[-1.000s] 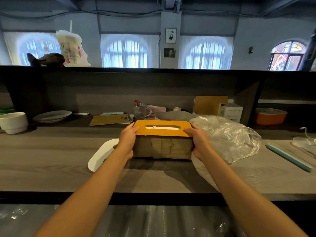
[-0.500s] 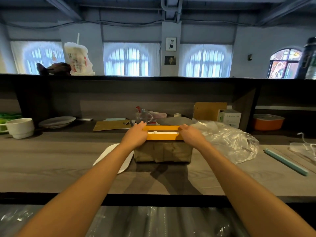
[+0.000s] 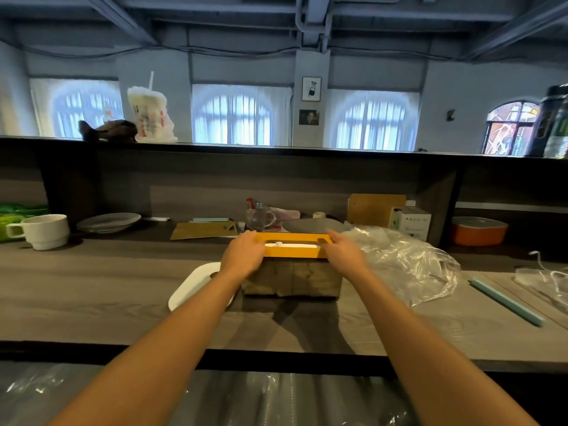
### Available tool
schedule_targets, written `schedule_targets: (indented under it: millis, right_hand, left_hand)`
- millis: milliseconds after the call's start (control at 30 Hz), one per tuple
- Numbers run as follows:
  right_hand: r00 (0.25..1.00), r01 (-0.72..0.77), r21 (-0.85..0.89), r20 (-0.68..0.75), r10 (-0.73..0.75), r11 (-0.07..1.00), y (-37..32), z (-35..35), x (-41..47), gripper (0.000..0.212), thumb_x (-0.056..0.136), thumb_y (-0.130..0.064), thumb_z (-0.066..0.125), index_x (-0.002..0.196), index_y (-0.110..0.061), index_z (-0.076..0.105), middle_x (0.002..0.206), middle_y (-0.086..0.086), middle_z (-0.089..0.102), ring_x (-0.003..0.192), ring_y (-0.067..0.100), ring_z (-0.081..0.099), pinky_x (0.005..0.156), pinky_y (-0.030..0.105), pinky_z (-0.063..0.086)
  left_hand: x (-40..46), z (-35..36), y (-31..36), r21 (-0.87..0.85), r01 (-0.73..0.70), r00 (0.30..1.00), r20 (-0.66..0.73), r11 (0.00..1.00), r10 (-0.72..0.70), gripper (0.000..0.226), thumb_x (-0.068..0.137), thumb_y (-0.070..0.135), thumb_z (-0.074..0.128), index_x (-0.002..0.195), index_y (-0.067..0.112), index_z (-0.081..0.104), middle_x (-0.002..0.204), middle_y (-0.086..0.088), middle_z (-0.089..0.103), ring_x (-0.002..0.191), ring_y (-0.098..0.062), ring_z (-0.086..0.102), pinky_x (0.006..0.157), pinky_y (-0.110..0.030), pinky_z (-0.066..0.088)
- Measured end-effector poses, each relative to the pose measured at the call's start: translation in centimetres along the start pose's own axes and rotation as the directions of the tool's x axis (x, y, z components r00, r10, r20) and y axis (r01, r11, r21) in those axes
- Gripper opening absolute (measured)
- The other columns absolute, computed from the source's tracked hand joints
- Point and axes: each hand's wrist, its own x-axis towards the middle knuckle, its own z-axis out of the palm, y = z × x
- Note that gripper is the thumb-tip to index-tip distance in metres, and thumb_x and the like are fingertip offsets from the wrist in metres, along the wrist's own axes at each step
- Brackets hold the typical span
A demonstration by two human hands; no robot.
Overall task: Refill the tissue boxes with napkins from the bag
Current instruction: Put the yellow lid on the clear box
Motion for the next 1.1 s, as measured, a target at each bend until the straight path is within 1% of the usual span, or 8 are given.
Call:
schedule_targets:
  millis: [67,200,467,533,667,800,933,1100]
  right_hand:
    - [0.994,-0.083,0.283,-0.042,0.098,0.956,0.5,0.6,-1.2,0.061,0.097,-0.029,0.053,0.153,-0.021,0.03,0.154,0.004,0.037,0.138,0.028,0.038,0.111,0.047,0.037]
    - [0.922,-0.356,0.72,0.167,0.35,0.595,1.4,2.0,-3.0,0.05,0.082,-0.042,0.065,0.125,-0.019,0.055,0.122,0.011,0.062,0.11,0.031,0.059,0.101,0.052,0.047]
    - [0.907,-0.377,0.719,0.16,0.389,0.584,-0.2,0.4,-4.3,0.04,0.093,-0.022,0.061,0.13,-0.008,0.05,0.116,0.016,0.063,0.103,0.032,0.062,0.093,0.047,0.053]
    - [0.902,-0.39,0.705,0.163,0.399,0.593,-0.8,0.2,-5.0,0.04,0.094,-0.023,0.06,0.13,-0.008,0.051,0.116,0.016,0.063,0.102,0.032,0.062,0.092,0.046,0.053]
    - [0.873,-0.447,0.671,0.182,0.453,0.591,-1.4,0.4,-6.3,0.055,0.094,-0.03,0.058,0.143,-0.014,0.04,0.133,0.014,0.055,0.117,0.033,0.054,0.103,0.05,0.045]
    - [0.873,-0.425,0.643,0.105,0.476,0.638,-2.3,0.9,-7.6,0.08,0.087,-0.026,0.058,0.155,-0.025,0.015,0.15,0.01,0.039,0.128,0.037,0.046,0.104,0.053,0.044]
    - [0.885,-0.44,0.534,0.125,0.448,0.722,-3.2,0.5,-8.6,0.097,0.084,-0.036,0.063,0.156,-0.03,-0.003,0.153,0.009,0.031,0.132,0.038,0.039,0.102,0.048,0.042]
    - [0.869,-0.453,0.538,0.088,0.487,0.711,-3.0,0.3,-8.1,0.089,0.075,-0.056,0.059,0.151,-0.021,0.03,0.143,0.009,0.041,0.12,0.036,0.049,0.093,0.051,0.052]
  left_hand:
    - [-1.2,0.4,0.2,-0.249,0.105,0.99,-0.066,0.963,-0.126,0.053,0.103,0.018,0.04,0.155,0.018,0.031,0.158,-0.007,0.035,0.143,-0.031,0.035,0.113,-0.046,0.032]
    - [-3.8,1.6,-0.1,-0.62,0.239,0.934,-0.063,0.747,-0.351,0.053,0.105,0.025,0.04,0.155,0.019,0.028,0.154,-0.009,0.039,0.138,-0.032,0.039,0.11,-0.049,0.036]
    - [-3.4,-0.5,-0.2,-0.63,0.334,0.938,0.152,0.702,-0.31,0.022,0.104,0.026,0.044,0.108,0.011,0.06,0.118,-0.015,0.063,0.109,-0.031,0.058,0.1,-0.046,0.046]
    - [-4.2,-1.0,0.2,-0.537,0.311,0.948,0.12,0.784,-0.294,0.034,0.104,0.034,0.045,0.116,0.006,0.06,0.126,-0.016,0.06,0.114,-0.033,0.056,0.102,-0.048,0.044]
    - [-5.9,-1.8,2.0,-0.337,0.345,0.937,0.062,0.876,-0.345,0.074,0.101,0.053,0.044,0.151,0.001,0.029,0.152,-0.019,0.039,0.135,-0.037,0.043,0.106,-0.045,0.037]
    - [-7.7,-0.8,3.6,-0.544,0.421,0.892,0.103,0.726,-0.44,0.061,0.1,0.051,0.038,0.142,0.008,0.041,0.14,-0.015,0.049,0.122,-0.035,0.051,0.102,-0.047,0.044]
    - [-9.1,-0.9,4.2,-0.655,0.371,0.915,0.137,0.658,-0.379,0.049,0.095,0.058,0.037,0.101,0.016,0.062,0.109,-0.009,0.064,0.103,-0.03,0.061,0.098,-0.048,0.05]
    - [-6.5,-0.2,1.1,-0.654,0.355,0.919,0.112,0.668,-0.378,0.097,0.057,0.084,0.033,0.124,0.02,0.062,0.125,-0.01,0.062,0.111,-0.032,0.06,0.1,-0.051,0.049]
